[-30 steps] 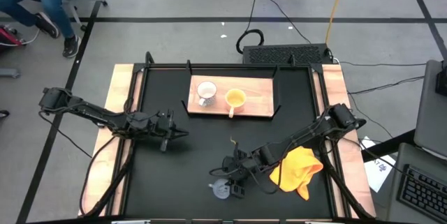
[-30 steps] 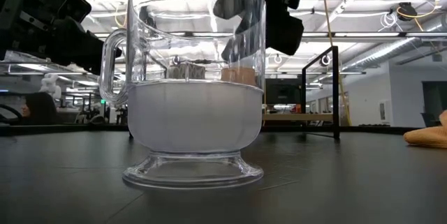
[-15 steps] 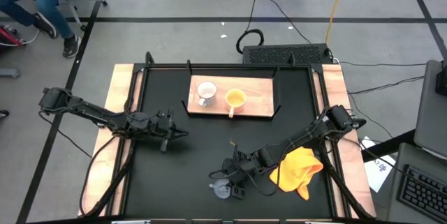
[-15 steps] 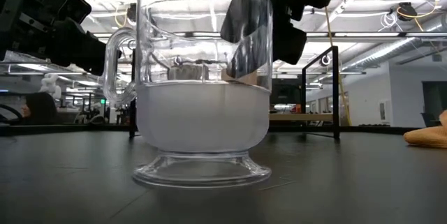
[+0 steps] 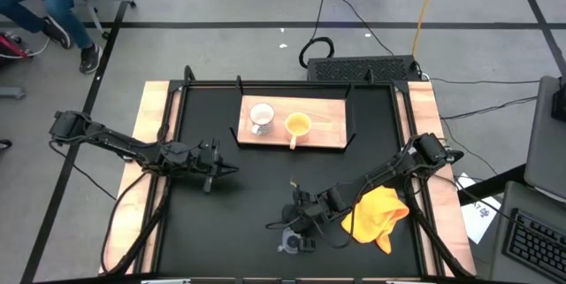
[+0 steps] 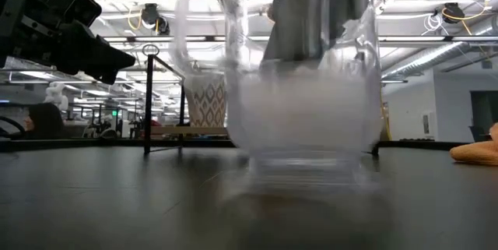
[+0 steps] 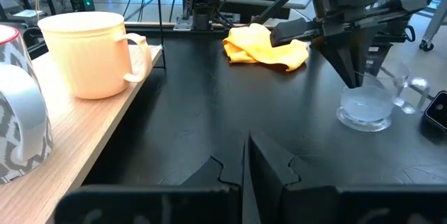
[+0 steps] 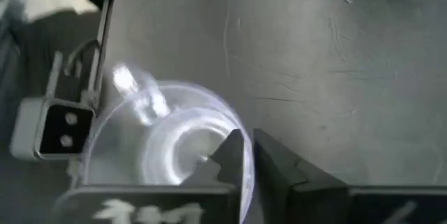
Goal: Stack small to large cups/mugs on shelf
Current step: Put the transparent mug on the shelf
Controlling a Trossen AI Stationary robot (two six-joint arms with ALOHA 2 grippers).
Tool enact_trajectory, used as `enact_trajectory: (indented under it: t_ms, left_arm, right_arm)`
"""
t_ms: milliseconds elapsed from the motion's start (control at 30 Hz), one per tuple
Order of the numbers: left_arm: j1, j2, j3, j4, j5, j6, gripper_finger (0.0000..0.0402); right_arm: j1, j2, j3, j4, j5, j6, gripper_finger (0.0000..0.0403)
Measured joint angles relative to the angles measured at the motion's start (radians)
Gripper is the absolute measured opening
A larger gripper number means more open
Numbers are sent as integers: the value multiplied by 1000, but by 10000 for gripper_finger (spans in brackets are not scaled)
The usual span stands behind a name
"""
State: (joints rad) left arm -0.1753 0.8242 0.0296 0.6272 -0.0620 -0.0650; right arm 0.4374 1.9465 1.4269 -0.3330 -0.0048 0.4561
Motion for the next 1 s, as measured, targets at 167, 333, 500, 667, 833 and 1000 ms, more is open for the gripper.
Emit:
enact_trajectory:
  t_ms: [167,333,500,667,833,1000]
  left_arm:
    - [0,0,0,-6,0,0,24]
    - [0,0,0,-15,0,0,24]
    - [0,0,0,-34,0,-1,24]
    - [0,0,0,-36,0,-1,24]
    - [0,0,0,-36,0,3,24]
    - [0,0,0,-42,0,3,24]
  right_arm:
    - [-1,-5,0,-27,0,-127,10]
    - [-4,-8,1,-84,0,-290,3]
    - [-1,-8,2,-118,3,-444,2]
    - [2,-10,4,-152,4,-562,1]
    - [8,-10,4,-177,3,-634,1]
    - [12,-10,3,-180,3,-661,1]
